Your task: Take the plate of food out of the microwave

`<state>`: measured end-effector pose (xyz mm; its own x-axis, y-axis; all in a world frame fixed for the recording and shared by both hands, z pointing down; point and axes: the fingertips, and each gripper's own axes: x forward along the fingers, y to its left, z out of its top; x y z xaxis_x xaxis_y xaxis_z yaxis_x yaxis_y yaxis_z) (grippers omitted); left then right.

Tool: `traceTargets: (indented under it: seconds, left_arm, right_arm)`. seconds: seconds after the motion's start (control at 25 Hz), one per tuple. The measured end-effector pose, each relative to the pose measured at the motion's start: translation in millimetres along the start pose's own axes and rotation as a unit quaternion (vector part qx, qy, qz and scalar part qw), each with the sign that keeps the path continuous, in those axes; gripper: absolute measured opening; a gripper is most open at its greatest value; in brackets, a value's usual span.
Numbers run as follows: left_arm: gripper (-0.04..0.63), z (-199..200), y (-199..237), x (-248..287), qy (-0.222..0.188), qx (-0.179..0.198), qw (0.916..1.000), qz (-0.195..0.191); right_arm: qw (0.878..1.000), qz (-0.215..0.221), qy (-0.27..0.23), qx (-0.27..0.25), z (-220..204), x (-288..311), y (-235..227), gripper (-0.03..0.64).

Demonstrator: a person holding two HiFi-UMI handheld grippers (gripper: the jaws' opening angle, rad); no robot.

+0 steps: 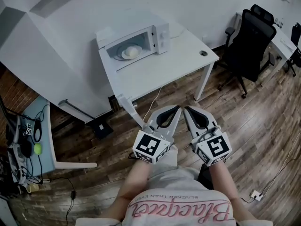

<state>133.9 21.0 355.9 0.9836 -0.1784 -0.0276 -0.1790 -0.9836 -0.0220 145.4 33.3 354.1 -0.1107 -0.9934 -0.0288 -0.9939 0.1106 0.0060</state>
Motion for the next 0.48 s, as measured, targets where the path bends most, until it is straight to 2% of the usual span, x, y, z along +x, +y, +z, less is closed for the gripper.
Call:
traceTargets:
  seconds: [0.24, 0.36, 0.48]
  left_arm:
    - [0.005, 1, 40, 26, 0.001, -0.023, 0.9995, 0.021]
    - [0.005, 2, 67, 38, 0.0, -0.034, 0.9983, 0.048]
    - [0.005, -1, 89, 52, 0.009, -0.026, 0.9968, 0.075]
  right_arm:
    - [1.0, -0.002, 0.014, -0.016, 2, 36, -28, 0.011]
    - [1.0, -0.004, 0.006, -0.012, 6, 55, -43, 0.011]
    - [0.999, -0.013, 0.029, -0.006, -1, 74, -60, 0.011]
